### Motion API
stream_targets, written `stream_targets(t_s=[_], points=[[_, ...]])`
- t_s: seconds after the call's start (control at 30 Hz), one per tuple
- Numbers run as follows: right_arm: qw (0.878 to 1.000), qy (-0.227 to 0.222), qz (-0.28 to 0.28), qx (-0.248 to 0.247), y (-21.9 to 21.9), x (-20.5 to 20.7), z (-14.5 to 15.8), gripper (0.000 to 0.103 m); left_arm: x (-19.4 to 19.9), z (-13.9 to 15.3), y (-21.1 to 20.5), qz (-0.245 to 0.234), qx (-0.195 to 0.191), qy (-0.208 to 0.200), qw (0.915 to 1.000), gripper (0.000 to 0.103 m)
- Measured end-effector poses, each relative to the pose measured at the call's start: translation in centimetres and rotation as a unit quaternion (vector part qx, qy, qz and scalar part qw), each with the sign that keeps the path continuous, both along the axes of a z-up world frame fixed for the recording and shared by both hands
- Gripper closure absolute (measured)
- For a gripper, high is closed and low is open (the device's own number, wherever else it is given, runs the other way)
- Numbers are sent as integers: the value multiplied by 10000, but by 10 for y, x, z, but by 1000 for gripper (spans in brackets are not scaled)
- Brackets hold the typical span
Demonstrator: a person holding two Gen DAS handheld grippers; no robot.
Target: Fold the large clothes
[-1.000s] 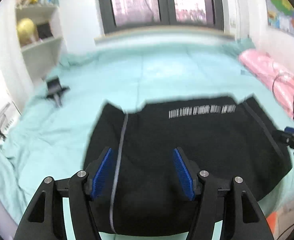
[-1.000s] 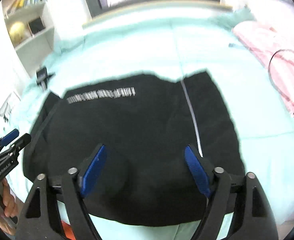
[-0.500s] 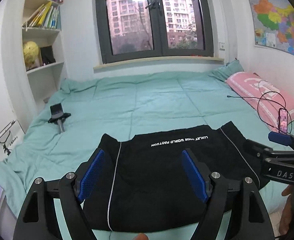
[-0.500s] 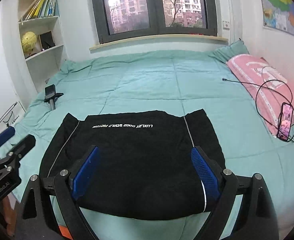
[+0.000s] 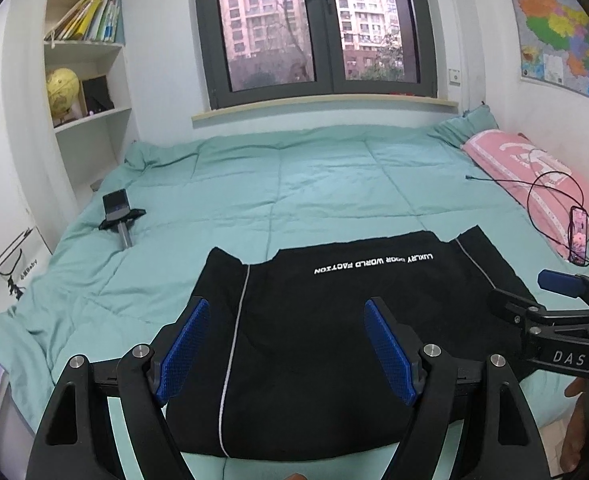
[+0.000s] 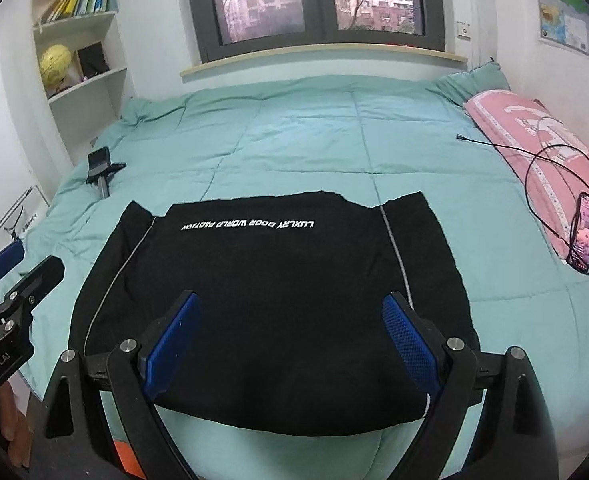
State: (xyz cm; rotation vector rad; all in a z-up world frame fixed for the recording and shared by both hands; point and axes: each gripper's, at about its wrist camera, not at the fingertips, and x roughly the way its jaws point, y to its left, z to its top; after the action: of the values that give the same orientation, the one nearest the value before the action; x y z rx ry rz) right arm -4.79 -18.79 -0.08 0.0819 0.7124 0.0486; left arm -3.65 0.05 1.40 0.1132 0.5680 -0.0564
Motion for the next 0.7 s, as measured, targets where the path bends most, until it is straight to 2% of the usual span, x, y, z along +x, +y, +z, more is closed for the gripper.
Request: stream_targets(t_s=[0.7], points=[[9999,127,57,-59,3,9,-10,9,14,-14,1,51,-60,305,9995,23]])
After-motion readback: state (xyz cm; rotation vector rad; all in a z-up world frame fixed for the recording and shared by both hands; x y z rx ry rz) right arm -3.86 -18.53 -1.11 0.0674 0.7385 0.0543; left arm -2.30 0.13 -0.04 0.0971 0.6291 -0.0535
